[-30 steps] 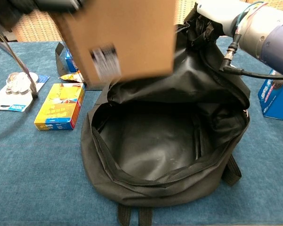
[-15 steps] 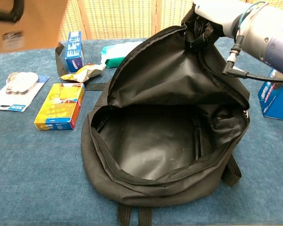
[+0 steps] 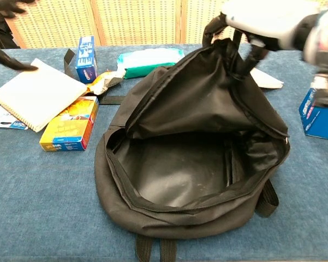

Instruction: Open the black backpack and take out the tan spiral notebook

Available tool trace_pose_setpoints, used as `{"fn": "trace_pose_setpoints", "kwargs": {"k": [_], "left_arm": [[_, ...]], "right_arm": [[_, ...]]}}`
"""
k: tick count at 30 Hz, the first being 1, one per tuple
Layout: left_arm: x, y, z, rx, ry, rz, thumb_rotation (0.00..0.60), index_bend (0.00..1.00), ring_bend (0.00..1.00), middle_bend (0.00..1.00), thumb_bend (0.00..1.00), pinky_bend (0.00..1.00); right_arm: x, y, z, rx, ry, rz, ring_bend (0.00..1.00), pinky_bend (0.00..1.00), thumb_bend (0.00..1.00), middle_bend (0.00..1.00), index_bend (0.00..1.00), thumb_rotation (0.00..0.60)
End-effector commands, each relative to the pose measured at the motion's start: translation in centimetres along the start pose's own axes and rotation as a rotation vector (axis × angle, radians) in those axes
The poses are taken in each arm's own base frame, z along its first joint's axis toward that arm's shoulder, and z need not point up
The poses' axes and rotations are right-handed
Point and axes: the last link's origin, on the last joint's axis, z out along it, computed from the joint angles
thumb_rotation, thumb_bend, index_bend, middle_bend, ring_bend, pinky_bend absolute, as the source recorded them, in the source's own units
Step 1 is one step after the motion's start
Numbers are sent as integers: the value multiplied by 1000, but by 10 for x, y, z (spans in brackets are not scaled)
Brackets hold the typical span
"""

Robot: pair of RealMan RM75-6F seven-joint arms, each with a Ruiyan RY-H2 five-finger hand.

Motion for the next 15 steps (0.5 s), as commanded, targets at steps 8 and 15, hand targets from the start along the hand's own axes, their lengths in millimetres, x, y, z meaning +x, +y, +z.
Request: {"fn": "trace_pose_setpoints", "kwargs": {"k": [8, 15], "left_arm": [[59, -12, -57, 34, 138, 73, 600, 0, 0, 0, 0, 0], [59, -33, -123, 293, 144, 7, 600, 0, 0, 0, 0, 0]], "right_arm": [[36, 88, -84, 194, 46, -682, 0, 93, 0, 0, 201, 600], [43, 140, -143, -85, 189, -699, 0, 46, 0, 0, 50, 600]]}}
